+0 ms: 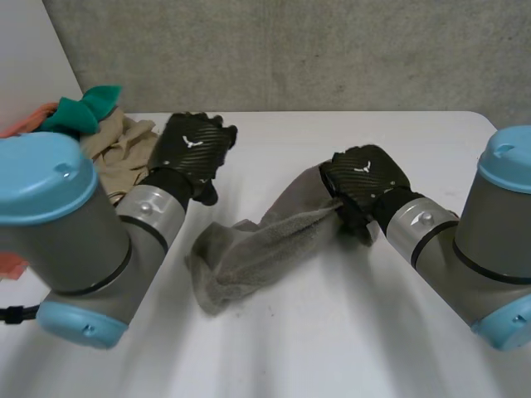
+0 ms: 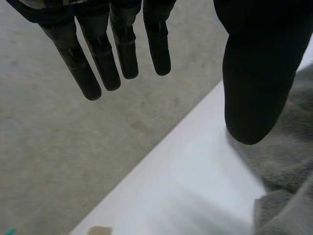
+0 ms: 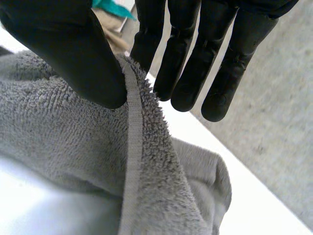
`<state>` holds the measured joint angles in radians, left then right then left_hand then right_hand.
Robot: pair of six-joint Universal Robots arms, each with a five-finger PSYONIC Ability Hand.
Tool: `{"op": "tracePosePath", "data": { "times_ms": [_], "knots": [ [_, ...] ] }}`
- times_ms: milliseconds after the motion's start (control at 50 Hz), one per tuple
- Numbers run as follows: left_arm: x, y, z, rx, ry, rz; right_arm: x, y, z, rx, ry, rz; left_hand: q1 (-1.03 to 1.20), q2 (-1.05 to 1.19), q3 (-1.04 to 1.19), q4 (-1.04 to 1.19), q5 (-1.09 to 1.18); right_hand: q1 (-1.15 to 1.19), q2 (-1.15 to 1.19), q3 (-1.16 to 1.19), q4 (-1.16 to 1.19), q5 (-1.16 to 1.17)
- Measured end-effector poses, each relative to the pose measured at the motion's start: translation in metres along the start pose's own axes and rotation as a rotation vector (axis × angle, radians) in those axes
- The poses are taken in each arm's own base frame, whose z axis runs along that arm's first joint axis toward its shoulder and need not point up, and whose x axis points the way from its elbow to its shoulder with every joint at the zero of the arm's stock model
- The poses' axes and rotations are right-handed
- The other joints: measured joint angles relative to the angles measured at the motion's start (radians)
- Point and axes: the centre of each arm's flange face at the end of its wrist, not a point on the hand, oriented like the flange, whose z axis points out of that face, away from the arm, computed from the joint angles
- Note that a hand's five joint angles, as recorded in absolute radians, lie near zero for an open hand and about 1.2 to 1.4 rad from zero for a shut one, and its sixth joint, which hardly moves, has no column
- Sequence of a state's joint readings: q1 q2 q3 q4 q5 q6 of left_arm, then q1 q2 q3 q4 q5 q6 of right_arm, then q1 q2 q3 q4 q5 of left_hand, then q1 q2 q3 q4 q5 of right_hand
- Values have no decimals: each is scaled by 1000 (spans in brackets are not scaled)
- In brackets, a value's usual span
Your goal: Fold the laundry.
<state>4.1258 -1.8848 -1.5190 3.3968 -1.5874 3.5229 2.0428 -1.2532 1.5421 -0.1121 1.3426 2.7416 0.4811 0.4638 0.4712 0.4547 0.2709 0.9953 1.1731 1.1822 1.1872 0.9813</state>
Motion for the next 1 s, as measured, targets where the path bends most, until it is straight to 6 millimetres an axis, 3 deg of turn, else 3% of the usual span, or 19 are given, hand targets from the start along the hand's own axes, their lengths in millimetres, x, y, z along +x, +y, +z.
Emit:
{"op": "tracePosePath", "data": {
  "times_ms": [80, 200, 420, 480, 540, 620, 840, 960, 1000],
  "knots": [
    [10, 22, 13, -83, 117, -28, -2, -13, -9, 43, 5, -33, 0, 0, 0, 0, 0, 0, 0, 0, 0, 0],
    [20, 55, 17, -241, 242, -99, -2, -27, -19, 84, 11, -64, 0, 0, 0, 0, 0, 0, 0, 0, 0, 0],
    [24, 79, 23, -329, 306, -188, -2, -37, -28, 110, 14, -71, 2, 4, 3, 12, 25, 0, 0, 0, 0, 0],
    [30, 86, 25, -339, 365, -230, -2, -38, -30, 113, 13, -73, 120, 126, 118, 132, 141, 0, 0, 0, 0, 0],
    [34, 89, 26, -344, 409, -260, -1, -38, -30, 113, 15, -73, 374, 370, 359, 366, 369, 0, 0, 0, 0, 0],
    [31, 90, 29, -346, 407, -280, 1, -37, -29, 108, 19, -73, 644, 680, 660, 683, 670, 0, 0, 0, 0, 0],
    [4, 72, 39, -302, 253, -264, 3, -27, -19, 73, 18, -91, 644, 730, 711, 741, 690, 0, 0, 0, 0, 0],
    [-17, 33, 34, -205, 186, -235, 4, -23, -8, 61, 21, -124, 644, 730, 711, 742, 690, -1, -1, -2, -2, 0],
    [-22, 21, 31, -174, 174, -227, 5, -23, -4, 63, 22, -120, 644, 730, 711, 742, 690, -139, -164, -148, -151, -132]
  ]
}}
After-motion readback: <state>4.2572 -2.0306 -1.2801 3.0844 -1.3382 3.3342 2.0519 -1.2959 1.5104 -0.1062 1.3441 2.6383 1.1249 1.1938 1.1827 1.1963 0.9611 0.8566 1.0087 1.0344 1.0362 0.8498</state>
